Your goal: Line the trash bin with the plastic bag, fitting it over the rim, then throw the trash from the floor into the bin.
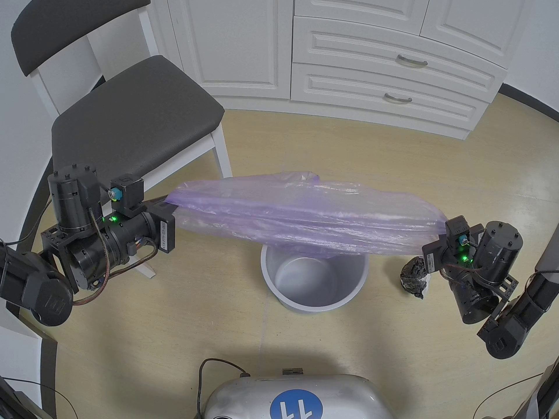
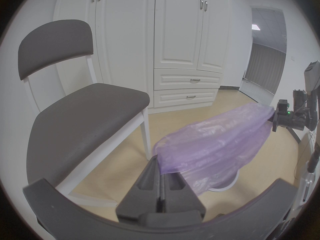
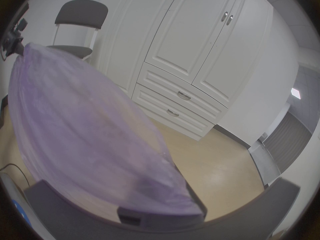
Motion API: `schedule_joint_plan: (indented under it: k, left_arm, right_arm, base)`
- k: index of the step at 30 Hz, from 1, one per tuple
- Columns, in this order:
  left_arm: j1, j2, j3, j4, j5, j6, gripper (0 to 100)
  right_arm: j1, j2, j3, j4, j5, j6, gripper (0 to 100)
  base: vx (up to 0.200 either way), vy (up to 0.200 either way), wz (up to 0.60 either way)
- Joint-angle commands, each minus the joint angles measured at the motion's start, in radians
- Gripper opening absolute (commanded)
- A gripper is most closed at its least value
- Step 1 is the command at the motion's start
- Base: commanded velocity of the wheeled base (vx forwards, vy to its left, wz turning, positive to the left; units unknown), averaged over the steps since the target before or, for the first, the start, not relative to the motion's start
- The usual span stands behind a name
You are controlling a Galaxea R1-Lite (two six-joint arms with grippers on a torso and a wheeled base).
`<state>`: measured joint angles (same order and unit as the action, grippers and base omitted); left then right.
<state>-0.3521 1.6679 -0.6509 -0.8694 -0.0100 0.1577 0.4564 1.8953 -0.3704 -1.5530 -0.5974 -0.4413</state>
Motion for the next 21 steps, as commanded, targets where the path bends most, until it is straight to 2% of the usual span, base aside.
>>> schedule_joint_plan:
  k: [1,8,13,21]
  left_arm:
    - [0.028,-0.011,0.000,0.000,-0.002,0.000,0]
    - [0.035,-0.016,-0.003,0.000,-0.002,0.000,0]
    - [0.045,-0.017,-0.006,0.000,-0.002,0.000,0]
    - [0.033,-0.013,-0.013,-0.002,-0.005,-0.001,0]
  right_arm:
    - [-0.018,-0.018,0.038,-0.006,0.008,-0.016,0]
    - [-0.022,-0.016,0.088,-0.006,0.016,-0.048,0]
    - [-0.044,-0.024,0.123,-0.007,0.053,-0.079,0]
    - [-0.035,-0.033,0.111,-0.018,0.065,-0.083,0]
  base:
    - [0.000,0.000,0.00]
    - [0.000,0.000,0.00]
    - [0.000,0.000,0.00]
    - [0.000,0.000,0.00]
